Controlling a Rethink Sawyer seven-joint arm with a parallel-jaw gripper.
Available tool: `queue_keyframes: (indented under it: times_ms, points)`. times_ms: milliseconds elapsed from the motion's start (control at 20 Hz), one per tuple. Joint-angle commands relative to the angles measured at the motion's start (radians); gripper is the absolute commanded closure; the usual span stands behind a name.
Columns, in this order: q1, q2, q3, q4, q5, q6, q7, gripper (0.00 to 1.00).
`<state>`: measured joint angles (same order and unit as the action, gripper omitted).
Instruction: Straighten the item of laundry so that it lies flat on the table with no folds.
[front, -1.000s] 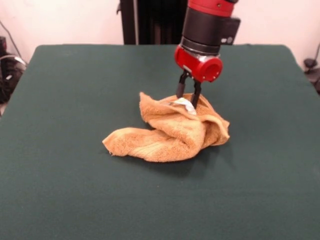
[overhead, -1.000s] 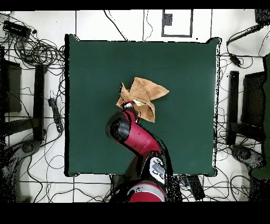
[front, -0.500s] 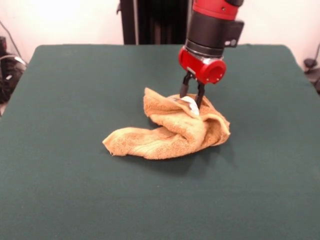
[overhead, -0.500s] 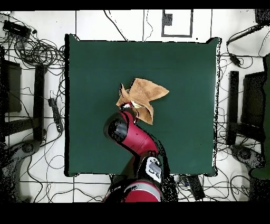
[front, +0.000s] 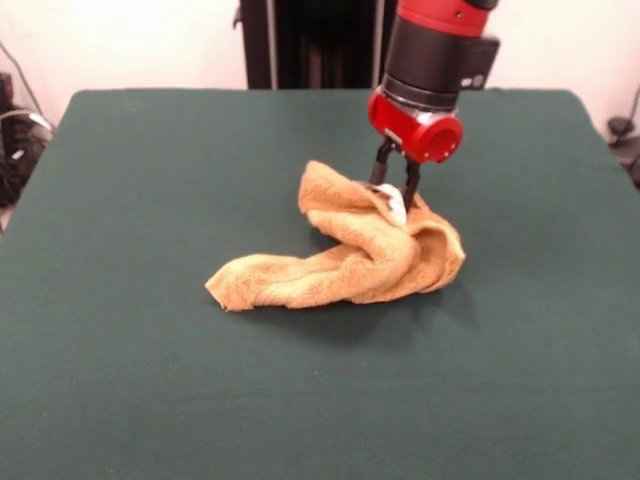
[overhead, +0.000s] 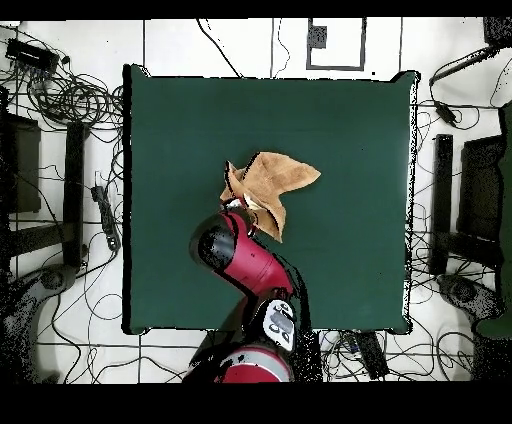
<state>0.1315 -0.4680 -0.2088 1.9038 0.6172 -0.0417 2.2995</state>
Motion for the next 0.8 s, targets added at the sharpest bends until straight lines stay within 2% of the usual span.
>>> queue_keyframes:
  times_ms: [50,400,650,800]
  points:
    - [0.057,0.065,0.037,0.079,0.069,0.174,0.235,0.0]
    - [0.095,0.067,-0.004,0.064,0.076,0.204,0.247,0.0]
    - [0.079,0.065,0.012,0.067,0.069,0.186,0.24,0.0]
    - [0.093,0.053,-0.01,0.061,0.066,0.241,0.242,0.0]
